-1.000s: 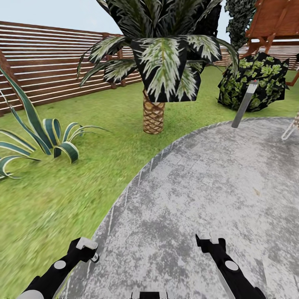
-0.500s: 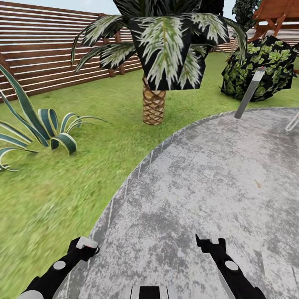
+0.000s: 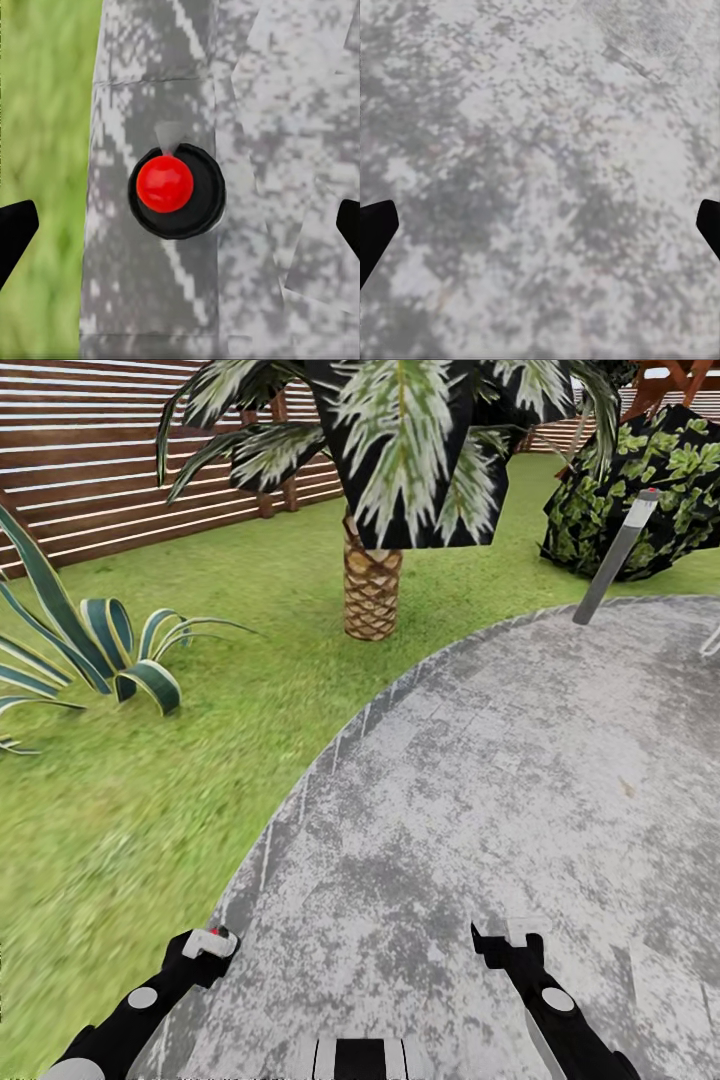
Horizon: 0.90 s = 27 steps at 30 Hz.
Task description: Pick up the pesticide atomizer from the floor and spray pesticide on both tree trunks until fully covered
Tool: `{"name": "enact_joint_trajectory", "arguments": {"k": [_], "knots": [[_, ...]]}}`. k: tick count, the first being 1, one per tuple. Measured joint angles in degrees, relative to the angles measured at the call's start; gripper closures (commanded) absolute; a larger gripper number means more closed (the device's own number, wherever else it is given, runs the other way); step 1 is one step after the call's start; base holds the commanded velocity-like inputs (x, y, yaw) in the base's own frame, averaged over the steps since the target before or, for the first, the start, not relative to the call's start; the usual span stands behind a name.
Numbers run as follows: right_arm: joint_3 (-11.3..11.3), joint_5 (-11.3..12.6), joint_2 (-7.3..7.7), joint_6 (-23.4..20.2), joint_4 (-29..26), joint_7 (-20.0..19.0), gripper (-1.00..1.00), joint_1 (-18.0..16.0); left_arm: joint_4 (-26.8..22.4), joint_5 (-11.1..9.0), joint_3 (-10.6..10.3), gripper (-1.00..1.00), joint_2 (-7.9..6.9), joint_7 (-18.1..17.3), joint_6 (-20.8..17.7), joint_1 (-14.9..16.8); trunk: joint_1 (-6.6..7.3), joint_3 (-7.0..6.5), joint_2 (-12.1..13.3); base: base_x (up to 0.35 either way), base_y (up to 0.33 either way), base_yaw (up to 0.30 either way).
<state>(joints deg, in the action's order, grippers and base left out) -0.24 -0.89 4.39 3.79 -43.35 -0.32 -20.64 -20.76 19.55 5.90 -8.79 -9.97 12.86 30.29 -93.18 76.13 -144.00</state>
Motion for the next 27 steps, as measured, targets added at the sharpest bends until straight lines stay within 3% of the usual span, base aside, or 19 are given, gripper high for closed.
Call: {"name": "enact_joint_trajectory", "arguments": {"k": [5, 10, 15, 18, 21, 27], "knots": [[0.0, 0.0, 0.0, 0.0, 0.0, 0.0, -1.0, 0.0, 0.0, 0.0, 0.1, -1.0, -0.29, 0.0, 1.8, 0.0, 0.0, 0.38, 0.0, 0.0, 0.0, 0.044], [0.1, -0.1, 0.0, 0.1, 0.0, 0.0, -1.0, 0.0, 0.0, -0.4, 2.2, -1.0, -0.36, 0.0, 3.0, 0.0, 0.0, 0.44, 0.0, 0.0, 0.0, 0.005], [0.1, -0.1, 0.0, 0.1, 0.1, 0.0, -1.0, 0.0, 0.0, -0.7, 2.8, -1.0, -0.07, 0.1, 5.9, -0.2, 0.0, 0.45, 0.0, 0.0, 0.0, 0.0], [0.1, 0.0, 0.0, 0.1, 0.1, 0.0, -1.0, 0.0, 0.0, -0.8, 4.8, -1.0, -0.05, 0.1, 6.1, -0.2, 0.0, 0.6, 0.0, 0.0, 0.0, 0.028], [0.1, -0.1, 0.0, 0.1, 0.1, 0.0, -1.0, 0.0, 0.0, -0.7, 6.2, -1.0, -0.04, 0.1, 6.2, -0.2, -0.08, 1.49, 0.0, 0.0, 0.0, 0.056], [0.1, -0.1, 0.0, 0.1, 0.1, 0.0, -1.0, 0.0, 0.0, -0.7, 6.6, -1.0, -0.04, 0.0, 6.3, -0.2, -0.23, 3.33, -0.1, 0.0, 0.0, 0.062]]}}
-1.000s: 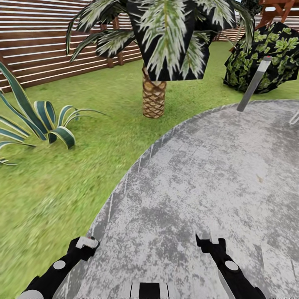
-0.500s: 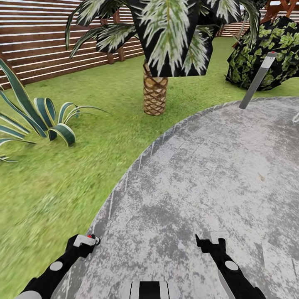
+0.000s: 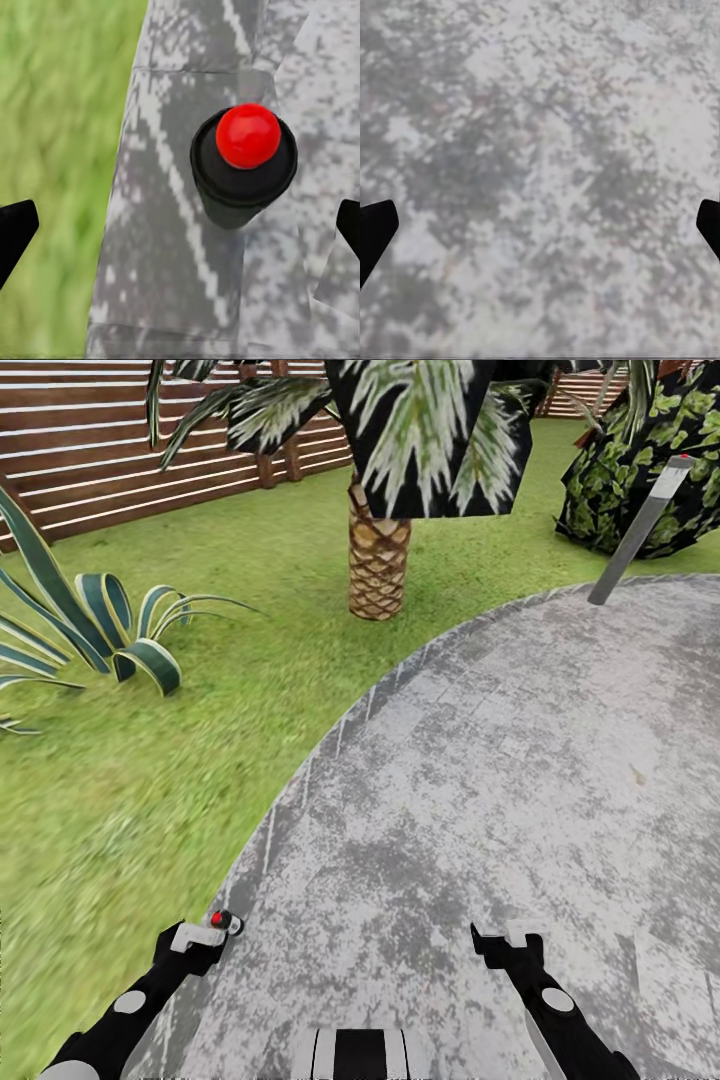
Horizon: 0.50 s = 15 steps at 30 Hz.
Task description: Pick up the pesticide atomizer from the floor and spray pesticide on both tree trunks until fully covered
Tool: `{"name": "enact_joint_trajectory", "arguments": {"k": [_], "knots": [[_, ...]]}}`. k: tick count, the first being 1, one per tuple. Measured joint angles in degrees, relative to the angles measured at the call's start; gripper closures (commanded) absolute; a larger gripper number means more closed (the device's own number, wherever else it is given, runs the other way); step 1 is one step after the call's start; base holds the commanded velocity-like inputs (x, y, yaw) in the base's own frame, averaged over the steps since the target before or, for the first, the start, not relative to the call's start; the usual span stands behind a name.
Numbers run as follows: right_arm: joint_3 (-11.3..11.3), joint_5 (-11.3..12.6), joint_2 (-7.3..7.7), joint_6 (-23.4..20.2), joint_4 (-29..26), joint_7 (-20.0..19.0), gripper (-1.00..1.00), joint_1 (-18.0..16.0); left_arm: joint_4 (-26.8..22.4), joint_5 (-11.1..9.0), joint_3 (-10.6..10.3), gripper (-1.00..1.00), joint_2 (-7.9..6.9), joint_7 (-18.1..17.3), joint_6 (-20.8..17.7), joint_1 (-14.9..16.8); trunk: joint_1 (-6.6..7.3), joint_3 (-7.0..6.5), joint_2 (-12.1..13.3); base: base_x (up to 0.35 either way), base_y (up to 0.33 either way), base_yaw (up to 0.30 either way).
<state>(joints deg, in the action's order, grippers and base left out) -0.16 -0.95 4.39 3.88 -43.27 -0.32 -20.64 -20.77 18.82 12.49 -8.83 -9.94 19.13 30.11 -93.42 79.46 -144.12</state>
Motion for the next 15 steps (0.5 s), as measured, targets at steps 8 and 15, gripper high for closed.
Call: {"name": "enact_joint_trajectory", "arguments": {"k": [8, 15], "knots": [[0.0, 0.0, 0.0, 0.1, 0.0, 0.0, -1.0, 0.0, 0.0, 0.0, 0.0, -1.0, 0.08, 0.0, 0.1, 0.0, -0.21, 2.46, -0.1, 0.0, 0.0, 0.062], [0.0, 0.0, 0.0, 0.1, 0.0, 0.0, -1.0, 0.0, 0.0, 0.0, 0.0, -1.0, 0.09, 0.0, 0.2, 0.0, -0.23, 2.93, -0.1, 0.0, 0.0, 0.011]]}}
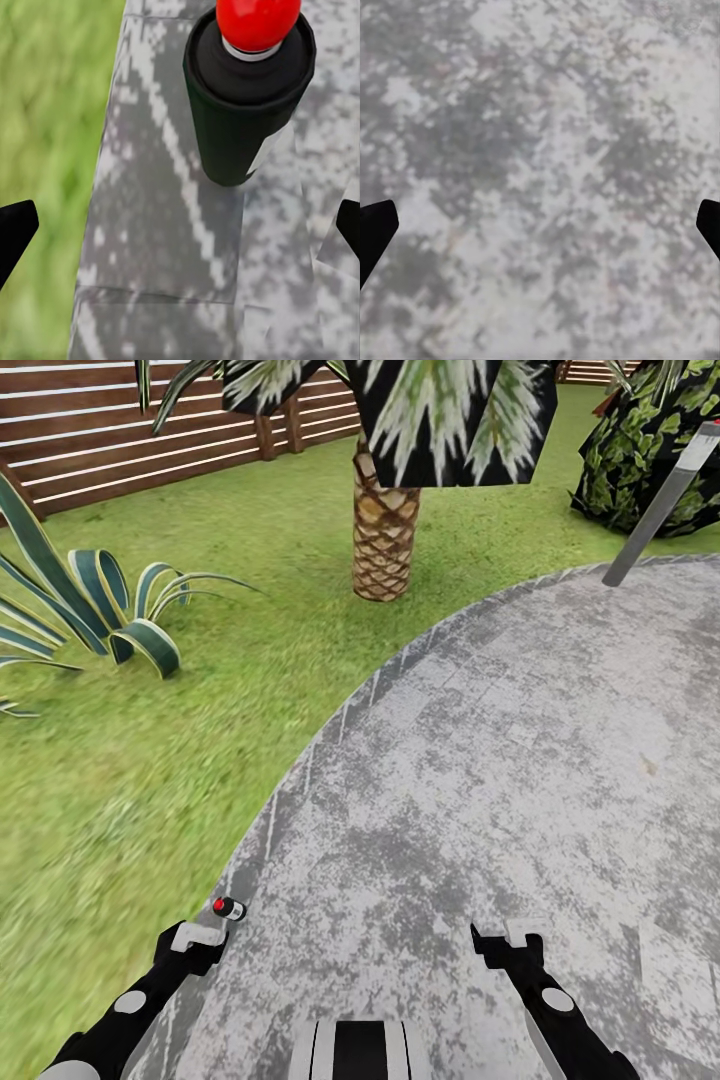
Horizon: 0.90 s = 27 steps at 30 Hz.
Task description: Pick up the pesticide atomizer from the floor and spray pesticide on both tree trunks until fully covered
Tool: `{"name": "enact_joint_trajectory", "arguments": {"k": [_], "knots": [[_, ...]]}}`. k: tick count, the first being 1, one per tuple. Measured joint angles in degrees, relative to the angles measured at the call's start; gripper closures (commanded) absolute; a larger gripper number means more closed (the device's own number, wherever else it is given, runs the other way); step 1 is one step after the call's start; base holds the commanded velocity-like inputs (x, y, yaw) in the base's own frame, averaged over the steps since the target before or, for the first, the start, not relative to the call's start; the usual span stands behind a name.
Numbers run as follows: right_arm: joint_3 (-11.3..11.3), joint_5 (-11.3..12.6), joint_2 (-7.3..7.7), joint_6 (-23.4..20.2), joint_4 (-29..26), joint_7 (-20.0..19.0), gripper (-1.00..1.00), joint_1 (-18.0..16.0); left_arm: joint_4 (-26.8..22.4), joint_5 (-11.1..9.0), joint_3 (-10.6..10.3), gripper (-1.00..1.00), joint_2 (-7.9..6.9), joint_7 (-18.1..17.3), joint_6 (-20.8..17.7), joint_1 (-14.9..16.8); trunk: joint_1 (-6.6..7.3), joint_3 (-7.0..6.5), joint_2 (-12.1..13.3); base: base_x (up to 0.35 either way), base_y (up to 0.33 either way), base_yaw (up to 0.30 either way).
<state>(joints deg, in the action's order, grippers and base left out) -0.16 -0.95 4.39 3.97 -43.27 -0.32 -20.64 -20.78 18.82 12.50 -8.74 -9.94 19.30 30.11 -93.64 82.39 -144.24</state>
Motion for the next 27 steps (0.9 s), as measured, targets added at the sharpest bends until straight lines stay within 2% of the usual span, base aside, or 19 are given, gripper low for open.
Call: {"name": "enact_joint_trajectory", "arguments": {"k": [22, 27], "knots": [[0.0, 0.0, 0.0, 0.0, 0.0, 0.0, -1.0, 0.0, -0.1, -0.1, 0.0, -1.0, 0.01, 0.1, 0.0, 0.1, 0.0, 0.01, 0.0, 0.054, -0.009, 0.0], [0.0, 0.0, 0.01, 0.0, 0.0, 0.0, -1.0, 0.0, -0.1, -0.1, 0.0, -1.0, 0.09, 0.1, 0.0, 0.1, 0.01, 0.01, 0.0, 0.098, -0.114, 0.0]]}}
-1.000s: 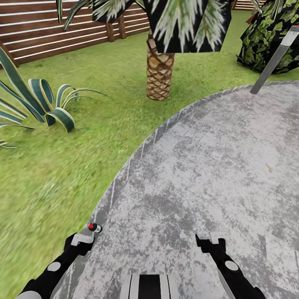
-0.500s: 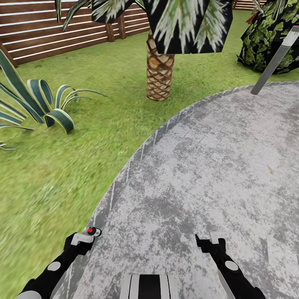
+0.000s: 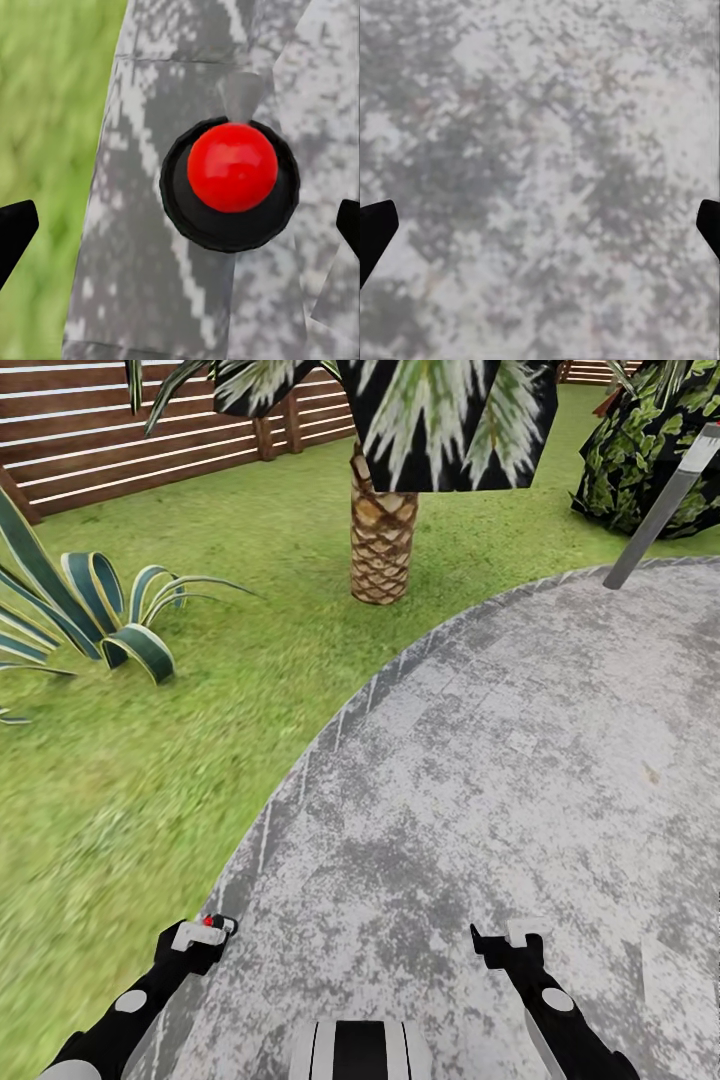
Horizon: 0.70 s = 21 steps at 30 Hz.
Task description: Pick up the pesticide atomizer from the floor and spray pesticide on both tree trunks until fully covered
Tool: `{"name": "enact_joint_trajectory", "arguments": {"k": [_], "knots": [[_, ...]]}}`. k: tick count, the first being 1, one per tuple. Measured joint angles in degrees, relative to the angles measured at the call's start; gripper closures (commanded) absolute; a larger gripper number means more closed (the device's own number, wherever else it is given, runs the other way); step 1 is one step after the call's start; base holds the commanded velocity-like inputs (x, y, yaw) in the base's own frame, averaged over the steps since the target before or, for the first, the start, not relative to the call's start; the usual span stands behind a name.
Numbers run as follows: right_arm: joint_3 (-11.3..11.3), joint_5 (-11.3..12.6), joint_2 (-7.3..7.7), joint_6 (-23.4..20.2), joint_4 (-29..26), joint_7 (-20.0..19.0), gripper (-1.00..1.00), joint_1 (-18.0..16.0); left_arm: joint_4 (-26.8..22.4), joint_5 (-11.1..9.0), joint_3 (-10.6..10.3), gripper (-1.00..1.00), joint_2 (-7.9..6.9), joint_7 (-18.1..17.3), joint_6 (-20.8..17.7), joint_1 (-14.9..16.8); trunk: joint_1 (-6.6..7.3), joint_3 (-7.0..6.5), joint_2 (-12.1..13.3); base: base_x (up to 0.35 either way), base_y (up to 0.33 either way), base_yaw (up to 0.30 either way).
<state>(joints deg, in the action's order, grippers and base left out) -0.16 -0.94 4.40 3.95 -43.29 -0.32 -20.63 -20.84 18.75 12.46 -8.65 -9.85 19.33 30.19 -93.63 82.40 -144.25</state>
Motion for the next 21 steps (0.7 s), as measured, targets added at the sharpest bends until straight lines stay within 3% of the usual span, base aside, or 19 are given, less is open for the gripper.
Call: {"name": "enact_joint_trajectory", "arguments": {"k": [21], "knots": [[0.0, 0.0, -0.01, 0.0, 0.0, 0.0, -1.0, 0.0, -0.1, 0.1, 0.0, -1.0, -0.06, -0.1, 0.1, 0.0, -0.01, 0.0, 0.0, 0.007, -0.009, -0.014]]}}
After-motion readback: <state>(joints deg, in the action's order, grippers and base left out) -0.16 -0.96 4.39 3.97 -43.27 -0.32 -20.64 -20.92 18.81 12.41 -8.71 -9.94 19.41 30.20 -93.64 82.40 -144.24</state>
